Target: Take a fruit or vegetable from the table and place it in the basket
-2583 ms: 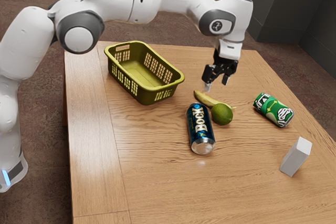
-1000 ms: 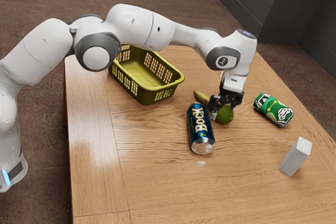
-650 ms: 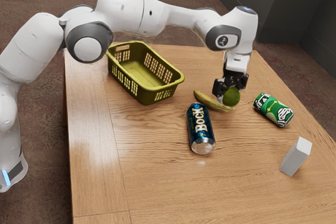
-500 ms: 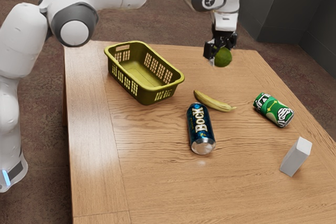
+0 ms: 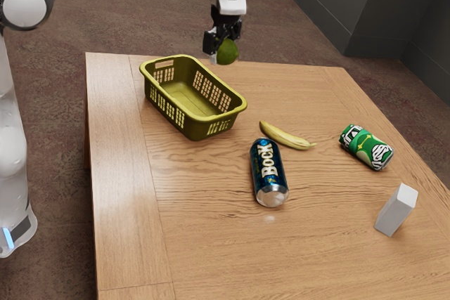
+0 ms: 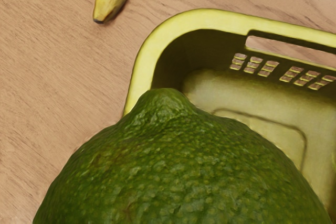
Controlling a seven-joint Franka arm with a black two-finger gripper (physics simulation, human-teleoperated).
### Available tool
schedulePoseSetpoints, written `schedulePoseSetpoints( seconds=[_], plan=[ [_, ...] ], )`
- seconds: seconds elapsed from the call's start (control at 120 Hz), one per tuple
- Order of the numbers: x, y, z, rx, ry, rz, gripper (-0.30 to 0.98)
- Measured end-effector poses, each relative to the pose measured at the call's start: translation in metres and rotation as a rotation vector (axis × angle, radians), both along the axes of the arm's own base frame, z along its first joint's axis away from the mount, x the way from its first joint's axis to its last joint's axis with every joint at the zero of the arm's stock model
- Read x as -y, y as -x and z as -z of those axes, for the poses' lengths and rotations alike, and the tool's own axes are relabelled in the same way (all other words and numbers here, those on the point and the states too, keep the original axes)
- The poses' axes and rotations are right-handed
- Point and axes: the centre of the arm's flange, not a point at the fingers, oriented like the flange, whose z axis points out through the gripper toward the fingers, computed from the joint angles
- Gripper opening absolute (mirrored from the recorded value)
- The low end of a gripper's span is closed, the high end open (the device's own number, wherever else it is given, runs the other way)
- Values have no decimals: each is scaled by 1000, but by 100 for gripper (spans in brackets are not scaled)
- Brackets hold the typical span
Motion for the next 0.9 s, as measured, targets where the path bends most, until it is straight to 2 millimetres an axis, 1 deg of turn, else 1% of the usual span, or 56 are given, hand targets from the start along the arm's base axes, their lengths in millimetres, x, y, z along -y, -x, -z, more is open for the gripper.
schedulePoseSetpoints(
  seconds=[0.158,0.25,0.35,0.483,0.517,0.542,0.617,0.692,0.767,0.9],
  plan=[
    [-30,1,12,-10,2,-59,33],
    [-40,3,14,-8,0,-82,33],
    [-43,3,15,-3,-2,-90,33],
    [-36,-2,16,2,-3,-79,34],
    [-33,-4,17,1,-1,-75,43],
    [-31,-5,18,1,0,-72,47],
    [-26,-7,18,0,4,-65,56],
    [-24,-6,17,3,10,-68,61],
    [-30,-3,17,6,20,-86,64],
    [-50,5,18,9,29,-132,67]
  ],
)
